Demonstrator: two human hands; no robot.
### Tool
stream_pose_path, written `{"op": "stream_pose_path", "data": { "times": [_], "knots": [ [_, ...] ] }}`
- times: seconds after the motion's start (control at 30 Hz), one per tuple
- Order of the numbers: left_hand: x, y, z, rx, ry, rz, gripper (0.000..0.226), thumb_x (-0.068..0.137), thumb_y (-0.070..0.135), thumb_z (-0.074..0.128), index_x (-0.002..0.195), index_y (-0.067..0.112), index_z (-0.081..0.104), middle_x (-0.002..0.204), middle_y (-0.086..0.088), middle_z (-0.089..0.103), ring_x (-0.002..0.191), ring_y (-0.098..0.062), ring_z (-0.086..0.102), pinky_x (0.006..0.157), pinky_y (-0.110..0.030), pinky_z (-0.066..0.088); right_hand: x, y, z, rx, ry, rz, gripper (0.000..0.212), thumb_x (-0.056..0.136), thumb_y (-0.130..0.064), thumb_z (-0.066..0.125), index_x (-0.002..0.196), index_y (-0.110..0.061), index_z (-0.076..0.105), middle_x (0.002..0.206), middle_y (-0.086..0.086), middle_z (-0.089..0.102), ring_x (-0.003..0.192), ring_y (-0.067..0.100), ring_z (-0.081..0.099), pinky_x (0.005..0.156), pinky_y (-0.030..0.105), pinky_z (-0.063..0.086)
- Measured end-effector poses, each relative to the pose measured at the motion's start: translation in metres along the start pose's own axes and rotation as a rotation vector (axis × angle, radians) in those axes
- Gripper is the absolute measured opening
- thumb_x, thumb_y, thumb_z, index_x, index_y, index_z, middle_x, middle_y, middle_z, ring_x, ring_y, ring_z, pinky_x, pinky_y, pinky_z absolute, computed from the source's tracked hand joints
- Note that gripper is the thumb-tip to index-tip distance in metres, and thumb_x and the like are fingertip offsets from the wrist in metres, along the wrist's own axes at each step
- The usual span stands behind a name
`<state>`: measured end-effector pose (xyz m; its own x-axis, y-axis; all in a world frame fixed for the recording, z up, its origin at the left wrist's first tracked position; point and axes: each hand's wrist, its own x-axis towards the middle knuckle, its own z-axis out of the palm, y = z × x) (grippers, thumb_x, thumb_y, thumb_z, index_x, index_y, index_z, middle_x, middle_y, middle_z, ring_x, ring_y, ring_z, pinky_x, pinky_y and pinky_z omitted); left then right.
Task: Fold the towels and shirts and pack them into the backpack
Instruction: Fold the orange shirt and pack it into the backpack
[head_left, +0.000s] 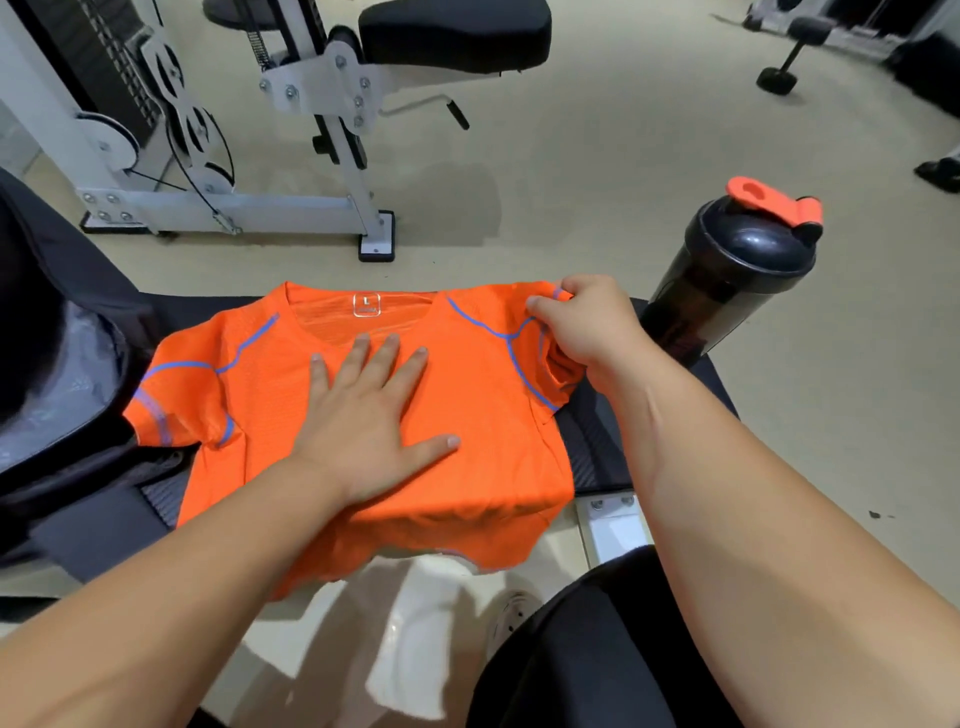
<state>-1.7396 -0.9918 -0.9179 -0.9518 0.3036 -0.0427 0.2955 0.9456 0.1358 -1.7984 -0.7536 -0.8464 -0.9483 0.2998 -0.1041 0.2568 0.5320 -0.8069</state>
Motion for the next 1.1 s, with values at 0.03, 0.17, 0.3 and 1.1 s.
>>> {"op": "stream_pose_path", "data": {
  "times": [0.03, 0.17, 0.3, 1.1],
  "knots": [
    [-0.008, -0.009, 0.001, 0.020, 0.000, -0.003, 0.109, 0.067, 0.096, 0.024, 0.159, 0.039, 0.010, 0.169, 0.000, 0.008, 0.155, -0.030, 0.001, 0.118, -0.067, 0.003, -0.003, -0.007, 0.005, 0.062, -0.022, 0.015, 0.039, 0.086, -0.016, 0.072, 0.056, -0.018, 0.046, 0.048, -0.004, 0.046, 0.043, 0.007, 0.042, 0.043, 0.023, 0.031],
    [-0.022, -0.026, 0.007, 0.030, -0.056, -0.020, 0.108, 0.068, 0.098, 0.019, 0.159, 0.043, 0.002, 0.169, 0.004, -0.006, 0.155, -0.030, -0.008, 0.117, -0.069, 0.000, -0.015, -0.025, 0.038, 0.178, -0.104, 0.080, 0.037, 0.088, -0.011, 0.069, 0.057, -0.017, 0.049, 0.041, -0.005, 0.046, 0.032, 0.006, 0.041, 0.041, 0.021, 0.032],
    [-0.022, -0.027, 0.010, 0.007, -0.054, -0.025, 0.107, 0.069, 0.098, 0.019, 0.158, 0.043, -0.003, 0.168, 0.006, -0.013, 0.154, -0.029, -0.014, 0.117, -0.069, -0.002, -0.025, -0.022, 0.072, -0.043, -0.179, -0.040, 0.043, 0.096, -0.045, 0.058, 0.072, -0.011, 0.067, 0.063, 0.009, 0.068, 0.062, 0.026, 0.065, 0.061, 0.038, 0.052],
    [-0.022, -0.017, 0.005, 0.056, -0.068, -0.101, 0.097, 0.075, 0.092, 0.010, 0.158, 0.042, 0.001, 0.169, -0.001, -0.004, 0.155, -0.031, -0.008, 0.117, -0.068, 0.000, -0.015, 0.084, 0.018, -0.906, -0.252, -0.358, 0.091, 0.080, -0.086, 0.007, 0.159, -0.040, 0.004, 0.169, -0.002, -0.005, 0.155, 0.023, -0.007, 0.125, 0.048, 0.000]
  ]
}}
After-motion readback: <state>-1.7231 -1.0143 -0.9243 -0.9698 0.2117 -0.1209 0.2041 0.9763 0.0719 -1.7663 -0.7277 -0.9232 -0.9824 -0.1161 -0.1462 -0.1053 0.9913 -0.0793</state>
